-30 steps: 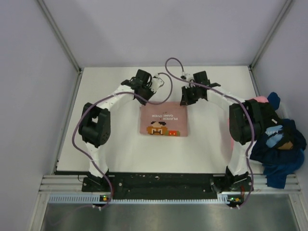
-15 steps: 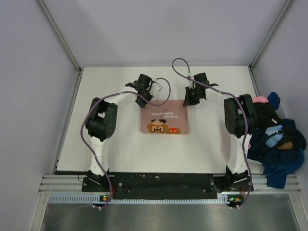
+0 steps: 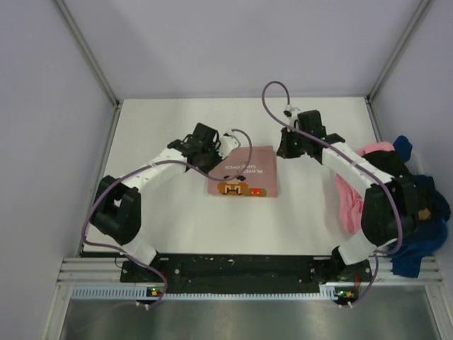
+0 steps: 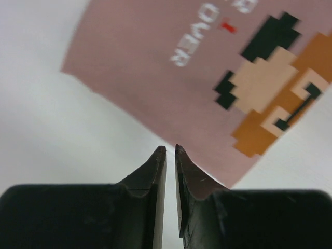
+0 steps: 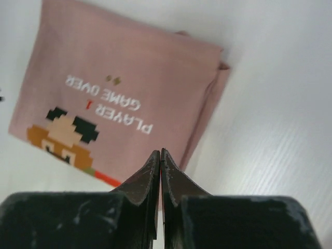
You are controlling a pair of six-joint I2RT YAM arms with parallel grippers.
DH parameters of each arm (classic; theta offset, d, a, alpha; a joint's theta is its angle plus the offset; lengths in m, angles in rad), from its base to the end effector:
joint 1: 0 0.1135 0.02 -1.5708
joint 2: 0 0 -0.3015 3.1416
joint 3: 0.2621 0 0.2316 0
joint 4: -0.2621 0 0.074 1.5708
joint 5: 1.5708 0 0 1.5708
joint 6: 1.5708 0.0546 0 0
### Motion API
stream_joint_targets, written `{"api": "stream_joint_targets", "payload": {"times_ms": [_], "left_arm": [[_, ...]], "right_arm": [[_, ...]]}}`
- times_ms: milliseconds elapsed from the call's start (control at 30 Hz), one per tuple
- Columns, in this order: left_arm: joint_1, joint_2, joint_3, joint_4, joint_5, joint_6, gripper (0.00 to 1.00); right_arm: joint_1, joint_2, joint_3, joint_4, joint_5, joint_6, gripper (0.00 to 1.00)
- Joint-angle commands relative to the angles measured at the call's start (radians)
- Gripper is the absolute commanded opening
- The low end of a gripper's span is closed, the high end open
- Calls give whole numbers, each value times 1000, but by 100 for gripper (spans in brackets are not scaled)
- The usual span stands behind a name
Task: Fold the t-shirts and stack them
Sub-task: Fold the long partially folded tshirt into a neat square
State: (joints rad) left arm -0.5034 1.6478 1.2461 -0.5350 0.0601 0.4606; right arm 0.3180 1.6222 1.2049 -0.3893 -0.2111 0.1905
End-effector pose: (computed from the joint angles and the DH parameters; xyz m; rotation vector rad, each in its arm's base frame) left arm 0.3038 -0.1711 0.2784 1.1842 2.2102 -0.0930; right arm 0.3312 0.1211 0.2868 -0.2557 2.3969 0.4904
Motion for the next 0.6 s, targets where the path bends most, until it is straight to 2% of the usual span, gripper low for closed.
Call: {"api": "stream_joint_targets", "payload": {"times_ms": [0,100,200,400,567], "left_arm": [[-67,0,-120,26,109,27,17],[-81,33,-143,32,107,20,17],[-81,52,-181,53,72,32,16],[-81,29,-273,104,-17,50,15],[-72,-74,-252,58,-22,13,19]], "right_arm": [[81,-68,-178,99,-138,52,1],[113,-45,-261,193,-212,63,1],[110,-18,-333,236,-156,81,0],[84,19,-395,236,-94,122,0],[82,-68,-393,164,-85,115,2]]}}
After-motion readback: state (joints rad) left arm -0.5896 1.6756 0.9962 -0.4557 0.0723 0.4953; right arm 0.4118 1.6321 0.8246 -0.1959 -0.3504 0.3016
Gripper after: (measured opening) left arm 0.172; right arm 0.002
